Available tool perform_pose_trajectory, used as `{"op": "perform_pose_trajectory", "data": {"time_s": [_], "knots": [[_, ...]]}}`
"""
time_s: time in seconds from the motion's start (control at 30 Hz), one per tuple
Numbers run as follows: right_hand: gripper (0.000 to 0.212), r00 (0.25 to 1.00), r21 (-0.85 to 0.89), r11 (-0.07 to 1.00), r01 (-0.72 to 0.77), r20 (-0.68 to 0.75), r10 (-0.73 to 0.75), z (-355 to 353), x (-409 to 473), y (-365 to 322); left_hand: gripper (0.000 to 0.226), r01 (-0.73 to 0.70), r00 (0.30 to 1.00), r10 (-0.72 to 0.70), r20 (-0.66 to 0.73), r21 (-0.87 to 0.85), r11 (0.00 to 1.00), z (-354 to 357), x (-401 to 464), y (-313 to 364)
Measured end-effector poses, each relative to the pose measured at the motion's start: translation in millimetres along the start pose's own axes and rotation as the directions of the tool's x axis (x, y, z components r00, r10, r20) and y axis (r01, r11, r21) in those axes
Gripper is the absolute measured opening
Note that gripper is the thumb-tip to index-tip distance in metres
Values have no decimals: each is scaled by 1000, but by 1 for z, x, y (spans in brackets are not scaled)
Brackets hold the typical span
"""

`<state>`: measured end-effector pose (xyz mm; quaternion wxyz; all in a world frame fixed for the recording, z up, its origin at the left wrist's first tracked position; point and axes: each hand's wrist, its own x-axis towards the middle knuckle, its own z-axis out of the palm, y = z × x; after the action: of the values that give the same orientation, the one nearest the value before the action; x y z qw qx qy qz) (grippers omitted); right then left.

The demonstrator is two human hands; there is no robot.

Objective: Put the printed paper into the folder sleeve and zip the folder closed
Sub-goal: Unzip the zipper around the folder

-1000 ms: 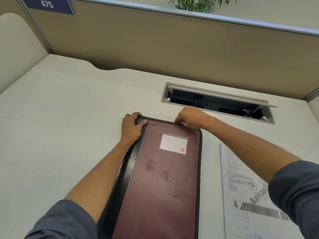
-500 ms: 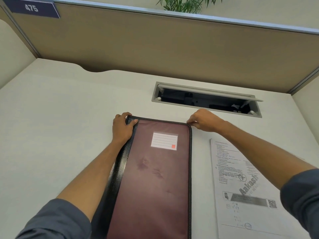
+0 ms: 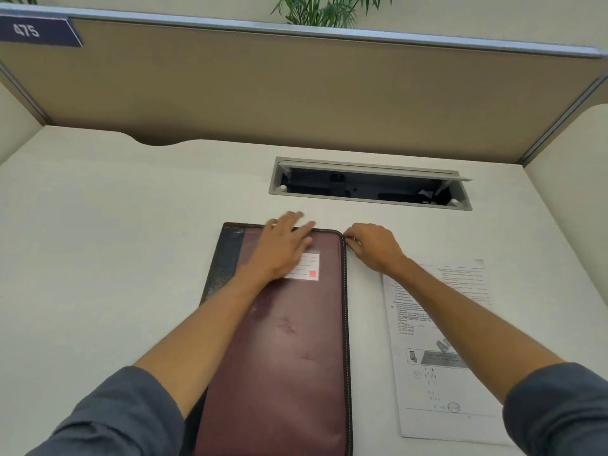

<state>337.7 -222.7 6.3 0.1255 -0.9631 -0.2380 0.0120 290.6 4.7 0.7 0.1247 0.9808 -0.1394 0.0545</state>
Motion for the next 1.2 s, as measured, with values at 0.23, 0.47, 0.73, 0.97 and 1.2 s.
{"op": "perform_pose_trajectory", "data": {"time_s": [0.23,0.47,0.73,0.97,1.2], "knots": [[31,999,-56,998,9,-31,-11,-2,-1,1,35,14,996,-2,87,-139,990,17,43,57],[31,995,-50,995,84,-46,-86,0,0,7,24,158,965,-70,254,-348,924,15,53,50],[26,992,-95,991,98,-72,-105,8,-31,15,21,168,962,-64,264,-393,904,19,52,57],[28,996,-32,999,15,-84,-17,6,-21,6,20,118,973,-26,229,-398,910,16,51,61],[22,987,487,872,-55,-108,123,9,-20,7,18,94,981,-5,196,-446,890,10,52,61]]}}
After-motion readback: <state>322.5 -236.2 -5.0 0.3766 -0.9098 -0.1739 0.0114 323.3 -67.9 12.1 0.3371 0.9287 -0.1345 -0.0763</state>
